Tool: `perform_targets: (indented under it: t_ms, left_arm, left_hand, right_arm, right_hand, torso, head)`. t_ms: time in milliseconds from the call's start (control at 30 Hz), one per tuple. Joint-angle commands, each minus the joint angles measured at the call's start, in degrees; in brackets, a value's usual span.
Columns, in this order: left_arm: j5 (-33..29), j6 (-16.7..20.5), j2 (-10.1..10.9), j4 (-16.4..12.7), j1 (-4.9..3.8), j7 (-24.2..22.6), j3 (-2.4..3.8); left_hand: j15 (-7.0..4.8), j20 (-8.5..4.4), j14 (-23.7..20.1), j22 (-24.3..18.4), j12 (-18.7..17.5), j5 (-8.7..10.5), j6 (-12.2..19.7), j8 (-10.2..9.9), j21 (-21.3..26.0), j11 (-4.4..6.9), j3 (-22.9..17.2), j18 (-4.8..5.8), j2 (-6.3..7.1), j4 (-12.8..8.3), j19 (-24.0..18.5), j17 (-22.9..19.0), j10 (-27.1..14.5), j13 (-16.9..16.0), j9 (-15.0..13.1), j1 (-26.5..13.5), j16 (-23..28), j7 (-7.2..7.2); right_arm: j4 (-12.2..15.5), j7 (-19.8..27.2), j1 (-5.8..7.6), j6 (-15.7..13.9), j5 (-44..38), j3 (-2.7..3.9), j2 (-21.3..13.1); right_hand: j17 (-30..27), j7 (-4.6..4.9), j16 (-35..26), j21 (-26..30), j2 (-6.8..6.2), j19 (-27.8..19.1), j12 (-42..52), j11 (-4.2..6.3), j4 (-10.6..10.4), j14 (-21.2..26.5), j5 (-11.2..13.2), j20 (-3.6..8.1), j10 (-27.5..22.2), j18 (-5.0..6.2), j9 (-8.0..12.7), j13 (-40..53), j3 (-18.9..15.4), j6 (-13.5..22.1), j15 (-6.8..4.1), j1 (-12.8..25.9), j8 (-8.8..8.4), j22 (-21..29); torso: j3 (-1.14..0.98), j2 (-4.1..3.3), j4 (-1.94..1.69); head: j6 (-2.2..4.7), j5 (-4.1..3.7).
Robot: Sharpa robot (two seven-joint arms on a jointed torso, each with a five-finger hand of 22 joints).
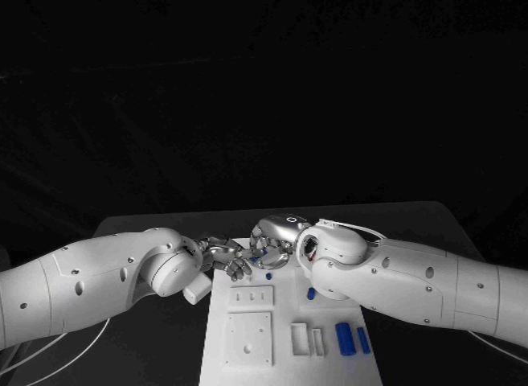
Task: Assemble the parts on the task board
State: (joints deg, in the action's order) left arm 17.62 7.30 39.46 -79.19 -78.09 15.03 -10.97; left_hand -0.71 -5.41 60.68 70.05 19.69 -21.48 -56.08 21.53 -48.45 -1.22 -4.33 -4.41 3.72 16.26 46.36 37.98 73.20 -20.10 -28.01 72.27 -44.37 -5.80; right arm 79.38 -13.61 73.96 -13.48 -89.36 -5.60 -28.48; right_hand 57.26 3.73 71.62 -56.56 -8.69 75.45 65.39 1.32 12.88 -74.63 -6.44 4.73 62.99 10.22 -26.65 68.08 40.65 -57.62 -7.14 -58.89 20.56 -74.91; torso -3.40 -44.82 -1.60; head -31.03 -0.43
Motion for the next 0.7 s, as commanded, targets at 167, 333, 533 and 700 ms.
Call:
perform_targets:
  t_ms: [167, 333, 533, 700]
  left_arm:
    - [0.2, -1.4, 0.1, -0.2, -0.07, -0.1, 0.05]
    - [0.2, -1.4, 0.4, -0.3, -0.06, -0.2, 0.05]
    - [0.2, -1.4, 0.6, -0.2, -0.06, -0.1, 0.05]
    - [0.2, -1.7, 0.6, -0.2, -0.06, 0.0, 0.05]
  left_hand:
    - [-0.12, -1.03, -0.3, -0.3, 0.3, -0.3, -0.5, -0.2, -0.5, 0.27, -1.1, -0.54, -2.18, -0.5, -0.8, -0.1, 0.1, -0.1, -0.2, 4.2, -0.5, 0.06]
    - [-0.1, -1.0, -0.3, -0.4, 0.3, -0.22, -0.5, -0.2, -0.7, 0.26, -1.3, -0.5, -2.67, -0.6, -1.0, -0.2, 0.1, -0.1, -0.2, 5.2, -0.5, 0.06]
    - [-0.07, -0.97, -0.4, -0.5, 0.3, 0.02, -0.5, -0.2, -0.7, 0.26, -1.2, -0.46, -2.72, -0.7, -1.1, -0.2, 0.1, -0.1, -0.2, 5.6, -0.5, 0.05]
    - [-0.06, -0.95, -0.4, -0.5, 0.3, 0.06, -0.5, -0.3, -0.7, 0.25, -1.2, -0.44, -2.69, -0.7, -1.1, -0.2, 0.1, -0.1, -0.2, 5.6, -0.5, 0.05]
  right_arm:
    - [-0.1, 0.1, -0.06, 1.5, -0.2, -0.05, 0.0]
    - [-0.3, 0.1, -0.13, 1.6, -0.2, -0.12, -0.1]
    - [-0.3, 0.2, -0.25, 1.6, -0.2, -0.14, -0.2]
    - [-0.4, 0.2, -0.31, 1.6, -0.2, -0.16, -0.2]
  right_hand:
    - [0.1, 1.14, -0.2, -0.2, 0.35, 0.0, 0.1, 0.17, -0.1, 0.0, -0.2, 0.37, 0.2, 4.78, -0.5, 0.0, 0.3, -1.6, -0.51, 0.1, 0.23, -0.7]
    - [0.1, 1.14, -0.2, -0.2, 0.36, 0.0, 0.1, 0.17, -0.1, 0.0, -0.2, 0.38, 0.2, 4.78, -0.5, 0.0, 0.3, -1.6, -0.51, 0.1, 0.22, -0.7]
    - [0.1, 1.14, -0.2, -0.2, 0.38, 0.0, 0.1, 0.17, -0.1, 0.0, -0.2, 0.39, 0.2, 4.78, -0.5, 0.0, 0.2, -1.6, -0.51, 0.2, 0.22, -0.7]
    - [0.1, 1.14, -0.2, -0.2, 0.39, 0.0, 0.1, 0.17, -0.1, 0.0, -0.3, 0.39, 0.2, 4.78, -0.6, 0.0, 0.2, -1.6, -0.52, 0.2, 0.22, -0.7]
  torso:
    - [-0.02, 0.04, -0.01]
    - [0.01, 0.01, 0.0]
    - [0.01, 0.01, -0.07]
    - [0.03, -0.01, -0.09]
  head:
    - [-0.04, -0.05]
    - [-0.02, -0.09]
    - [-0.1, -0.13]
    - [-0.16, -0.12]
